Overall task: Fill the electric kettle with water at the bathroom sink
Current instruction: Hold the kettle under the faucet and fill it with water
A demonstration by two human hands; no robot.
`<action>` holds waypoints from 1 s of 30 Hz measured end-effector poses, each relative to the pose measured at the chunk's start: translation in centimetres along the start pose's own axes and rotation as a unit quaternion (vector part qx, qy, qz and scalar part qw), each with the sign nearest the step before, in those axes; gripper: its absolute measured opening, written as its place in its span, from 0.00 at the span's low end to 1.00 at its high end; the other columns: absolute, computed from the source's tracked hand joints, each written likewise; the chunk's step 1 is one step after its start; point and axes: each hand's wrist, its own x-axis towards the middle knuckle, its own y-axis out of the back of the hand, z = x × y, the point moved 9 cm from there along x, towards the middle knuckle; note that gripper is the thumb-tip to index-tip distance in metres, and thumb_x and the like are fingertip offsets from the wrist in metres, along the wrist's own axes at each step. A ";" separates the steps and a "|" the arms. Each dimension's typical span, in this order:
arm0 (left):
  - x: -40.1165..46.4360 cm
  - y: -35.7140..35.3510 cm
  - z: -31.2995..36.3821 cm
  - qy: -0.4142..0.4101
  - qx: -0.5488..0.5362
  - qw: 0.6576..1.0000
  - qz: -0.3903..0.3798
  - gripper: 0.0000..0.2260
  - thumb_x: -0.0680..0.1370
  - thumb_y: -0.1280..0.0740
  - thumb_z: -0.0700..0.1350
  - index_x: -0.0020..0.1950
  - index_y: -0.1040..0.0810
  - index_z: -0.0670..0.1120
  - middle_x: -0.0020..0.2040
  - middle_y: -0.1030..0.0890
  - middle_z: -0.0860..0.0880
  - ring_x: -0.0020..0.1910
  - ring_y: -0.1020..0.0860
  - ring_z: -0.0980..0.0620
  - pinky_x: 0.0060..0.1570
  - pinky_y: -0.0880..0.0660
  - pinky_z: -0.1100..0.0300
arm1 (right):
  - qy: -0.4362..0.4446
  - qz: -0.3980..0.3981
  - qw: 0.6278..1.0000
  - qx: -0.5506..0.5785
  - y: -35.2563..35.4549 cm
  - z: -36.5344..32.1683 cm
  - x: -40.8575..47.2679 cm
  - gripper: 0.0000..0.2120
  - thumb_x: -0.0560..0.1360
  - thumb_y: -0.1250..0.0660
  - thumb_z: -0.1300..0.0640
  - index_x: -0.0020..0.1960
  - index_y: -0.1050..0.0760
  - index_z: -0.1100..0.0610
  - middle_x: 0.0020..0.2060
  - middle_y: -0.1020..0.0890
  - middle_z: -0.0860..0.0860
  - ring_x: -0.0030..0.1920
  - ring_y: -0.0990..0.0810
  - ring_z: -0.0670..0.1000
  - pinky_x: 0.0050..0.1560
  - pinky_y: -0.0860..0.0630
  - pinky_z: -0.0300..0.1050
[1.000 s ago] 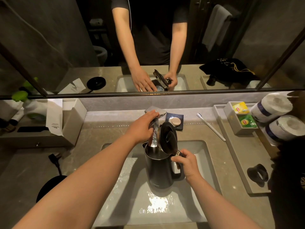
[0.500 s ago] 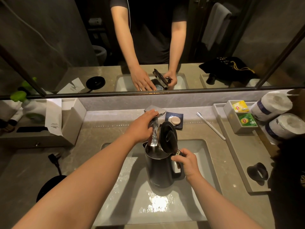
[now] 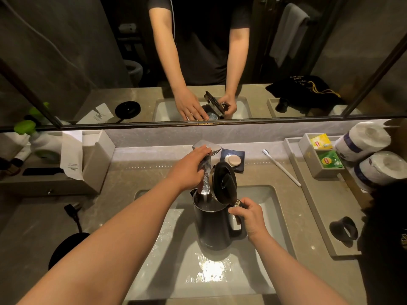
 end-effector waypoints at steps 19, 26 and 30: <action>0.1 0.0 0.0 0.006 0.000 1.000 -0.005 0.31 0.73 0.34 0.40 0.74 0.40 0.56 0.76 0.39 0.53 0.71 0.38 0.50 0.66 0.37 0.54 | -0.004 -0.009 1.000 0.008 0.1 -0.1 0.0 0.23 0.55 0.25 0.56 0.37 0.30 0.71 0.25 0.28 0.54 0.26 0.28 0.51 0.26 0.30 0.42; 0.1 0.1 0.4 0.006 0.012 1.000 0.002 0.28 0.75 0.37 0.42 0.74 0.40 0.52 0.76 0.39 0.51 0.72 0.41 0.51 0.66 0.42 0.56 | 0.001 -0.009 1.000 0.015 0.1 -0.3 0.0 0.26 0.53 0.24 0.54 0.37 0.30 0.72 0.25 0.28 0.56 0.26 0.29 0.52 0.27 0.31 0.43; 0.1 0.4 0.5 -0.001 0.012 1.000 0.006 0.27 0.76 0.38 0.39 0.74 0.38 0.52 0.75 0.38 0.51 0.72 0.39 0.51 0.67 0.41 0.56 | 0.000 -0.009 1.000 0.015 0.2 -0.3 0.1 0.27 0.53 0.24 0.54 0.38 0.31 0.73 0.25 0.29 0.55 0.25 0.29 0.51 0.26 0.31 0.43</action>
